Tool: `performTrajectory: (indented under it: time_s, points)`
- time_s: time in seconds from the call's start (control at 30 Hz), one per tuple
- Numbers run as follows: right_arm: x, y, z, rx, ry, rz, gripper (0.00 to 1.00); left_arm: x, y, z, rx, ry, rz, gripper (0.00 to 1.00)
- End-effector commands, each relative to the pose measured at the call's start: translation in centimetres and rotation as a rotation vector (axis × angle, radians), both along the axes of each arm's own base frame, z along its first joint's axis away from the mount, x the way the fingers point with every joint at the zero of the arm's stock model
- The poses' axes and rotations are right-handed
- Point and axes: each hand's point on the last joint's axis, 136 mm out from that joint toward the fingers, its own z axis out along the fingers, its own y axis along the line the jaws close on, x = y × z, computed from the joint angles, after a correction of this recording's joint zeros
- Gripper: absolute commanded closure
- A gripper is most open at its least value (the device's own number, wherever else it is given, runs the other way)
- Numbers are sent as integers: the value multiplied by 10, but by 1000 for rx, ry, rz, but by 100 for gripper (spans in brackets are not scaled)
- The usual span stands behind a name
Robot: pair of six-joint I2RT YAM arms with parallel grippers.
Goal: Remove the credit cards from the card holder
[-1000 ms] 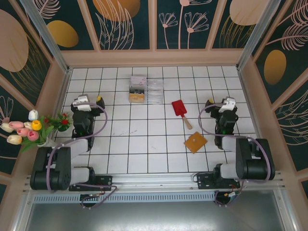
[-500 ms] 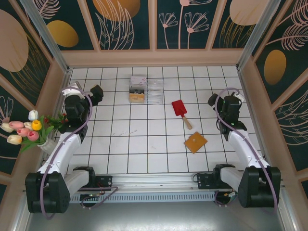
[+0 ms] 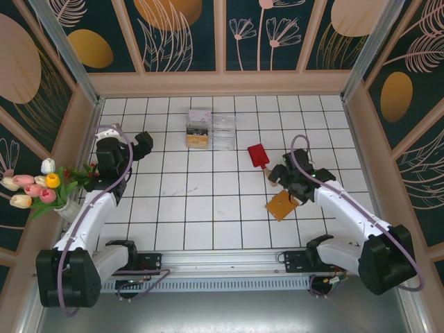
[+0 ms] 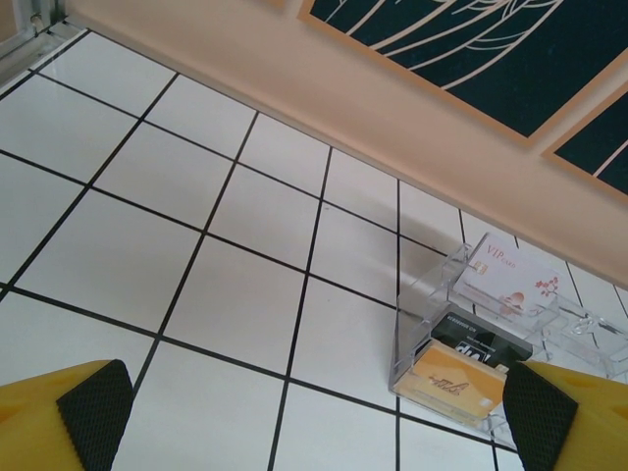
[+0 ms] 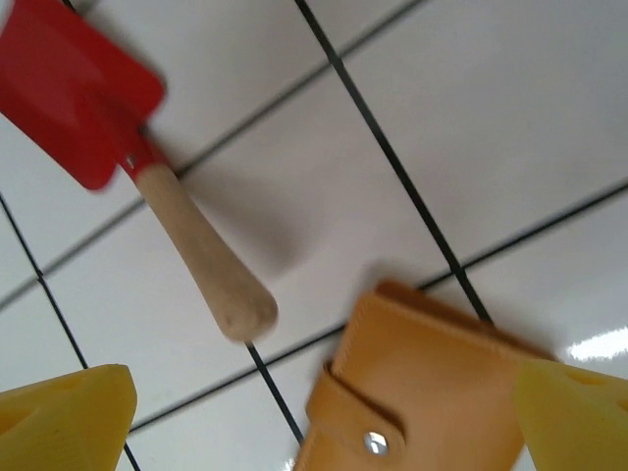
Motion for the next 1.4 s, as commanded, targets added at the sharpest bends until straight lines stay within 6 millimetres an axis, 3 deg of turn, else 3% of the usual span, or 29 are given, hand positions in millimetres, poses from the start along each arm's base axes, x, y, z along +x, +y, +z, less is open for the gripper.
performTrajectory:
  time_s: [0.0, 0.23, 0.47, 0.77, 0.93, 1.13, 1.37]
  points:
    - [-23, -8, -2, -75, 81, -73, 1, 4, 0, 9, 12, -9, -13, 1]
    - [-43, 4, -32, -110, 187, -15, 1, 8, -1, 2, 10, 10, -14, 1]
    - [-43, 25, -55, -59, 236, 55, 1, 10, -2, -3, 3, 30, -21, 1]
    - [-55, 69, -76, 13, 280, 136, 1, 9, -5, -8, -10, 46, -32, 2]
    - [-54, 127, -76, 94, 287, 237, 1, 9, -6, -9, -16, 47, -38, 2]
    - [-34, 200, -56, 163, 216, 348, 1, 10, -9, -11, -28, 54, -49, 1]
    - [-9, 244, -25, 224, 111, 441, 2, 9, -11, -14, -37, 63, -60, 1]
